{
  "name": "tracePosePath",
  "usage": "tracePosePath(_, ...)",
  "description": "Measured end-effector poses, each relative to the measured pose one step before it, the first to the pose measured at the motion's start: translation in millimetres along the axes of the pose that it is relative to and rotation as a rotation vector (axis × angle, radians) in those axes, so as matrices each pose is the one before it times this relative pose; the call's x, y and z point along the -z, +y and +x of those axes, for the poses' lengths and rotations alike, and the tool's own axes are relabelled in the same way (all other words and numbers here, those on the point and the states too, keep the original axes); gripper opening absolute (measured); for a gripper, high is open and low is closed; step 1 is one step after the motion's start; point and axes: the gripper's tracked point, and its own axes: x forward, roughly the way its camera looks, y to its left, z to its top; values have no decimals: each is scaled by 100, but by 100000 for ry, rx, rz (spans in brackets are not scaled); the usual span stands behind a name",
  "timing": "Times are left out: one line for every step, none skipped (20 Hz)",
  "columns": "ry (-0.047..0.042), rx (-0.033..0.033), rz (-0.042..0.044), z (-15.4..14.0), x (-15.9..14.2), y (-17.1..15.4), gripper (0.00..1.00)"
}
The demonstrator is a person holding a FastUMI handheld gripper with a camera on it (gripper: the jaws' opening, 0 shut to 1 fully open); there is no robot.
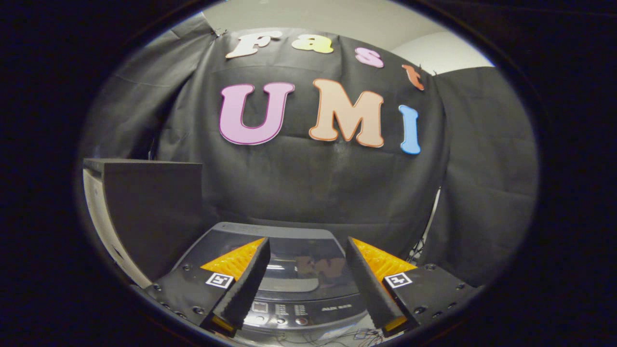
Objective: Put the clothes into the washing machine and then close the washing machine lid.
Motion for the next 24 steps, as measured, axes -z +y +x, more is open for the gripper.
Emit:
tracePosePath(-1849, 620, -583, -822, 5, -843, 98)
tracePosePath(-1500, 626, -493, -773, 111, -642, 98)
tracePosePath(-1011, 921, -383, -674, -6, -756, 98)
tracePosePath(-784, 714, -71, -637, 177, -751, 98)
tracePosePath(-842, 470, -27, -560, 80, -538, 98)
tracePosePath(-1540, -273, -200, -664, 22, -421, 98)
tracePosePath(-1755, -714, -705, -435, -30, -360, 98)
tracePosePath(-1083, -318, -448, -370, 125, -505, 98)
tracePosePath(-661, -136, -125, -288, 231, -432, 98)
tracePosePath(-493, -539, 119, -406, 197, -262, 98)
tracePosePath(-701, -442, 260, -327, 119, -198, 98)
tracePosePath(-1245, -1360, -255, -402, 70, 67, 98)
tracePosePath(-1409, -1551, -1046, -301, -9, 125, 98)
tracePosePath(-1653, -2018, -1559, -212, -46, 66, 98)
tracePosePath(-1627, -1907, -1244, -198, 6, 113, 98)
tracePosePath(-1902, -2205, -345, -255, 172, 275, 98)
tracePosePath(-1282, -2238, 405, -110, 177, 383, 98)
tracePosePath(-169, -1850, 1075, -304, 643, 211, 98)
tracePosePath(581, -1179, 1423, -341, 597, 110, 98)
tracePosePath(666, -1025, 1453, -274, 733, 99, 98)
tracePosePath(155, -919, 1121, -266, 507, 127, 98)
tracePosePath(-411, -546, 696, -131, 364, 97, 98)
tracePosePath(-854, -154, 466, -145, 287, -50, 97)
tracePosePath(-450, 236, 636, -21, 374, -257, 97)
